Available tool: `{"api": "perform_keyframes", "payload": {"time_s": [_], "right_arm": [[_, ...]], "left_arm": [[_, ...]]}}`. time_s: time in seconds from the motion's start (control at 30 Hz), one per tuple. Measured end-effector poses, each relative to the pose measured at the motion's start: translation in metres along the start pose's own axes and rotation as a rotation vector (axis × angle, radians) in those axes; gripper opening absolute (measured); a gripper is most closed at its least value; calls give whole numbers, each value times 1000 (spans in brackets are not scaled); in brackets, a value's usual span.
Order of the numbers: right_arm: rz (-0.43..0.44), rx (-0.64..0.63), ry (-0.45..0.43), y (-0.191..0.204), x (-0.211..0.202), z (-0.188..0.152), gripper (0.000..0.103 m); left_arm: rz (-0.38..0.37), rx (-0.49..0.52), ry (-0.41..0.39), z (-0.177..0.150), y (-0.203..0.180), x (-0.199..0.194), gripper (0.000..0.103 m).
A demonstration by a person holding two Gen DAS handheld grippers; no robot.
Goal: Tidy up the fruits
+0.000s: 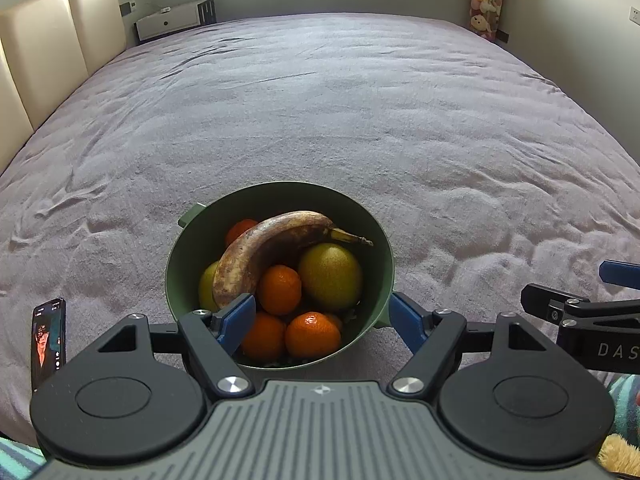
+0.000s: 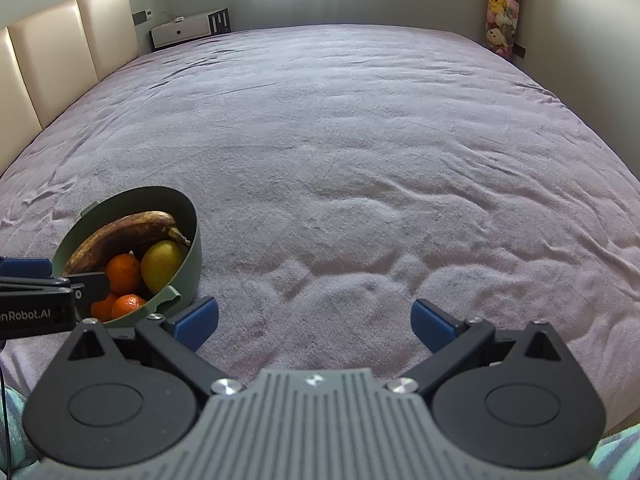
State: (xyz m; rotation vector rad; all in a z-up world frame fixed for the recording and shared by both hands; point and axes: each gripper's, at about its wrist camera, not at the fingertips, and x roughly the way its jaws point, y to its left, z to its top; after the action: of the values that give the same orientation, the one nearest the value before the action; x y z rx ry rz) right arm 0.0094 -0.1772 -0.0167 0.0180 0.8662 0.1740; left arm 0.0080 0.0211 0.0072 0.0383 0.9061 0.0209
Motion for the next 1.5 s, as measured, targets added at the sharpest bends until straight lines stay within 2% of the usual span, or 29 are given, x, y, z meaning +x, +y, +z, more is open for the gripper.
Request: {"api": "perform_keyframes", "payload": {"time_s": [0.87,1.5], "right_arm": [[5,-15,2,1,0,-1,99],[4,-15,2,1,0,-1,99]], "left_arm": [[-20,4,-42,3,-2,-7,89],[-8,11,-63,2,-3,-9,89]]}}
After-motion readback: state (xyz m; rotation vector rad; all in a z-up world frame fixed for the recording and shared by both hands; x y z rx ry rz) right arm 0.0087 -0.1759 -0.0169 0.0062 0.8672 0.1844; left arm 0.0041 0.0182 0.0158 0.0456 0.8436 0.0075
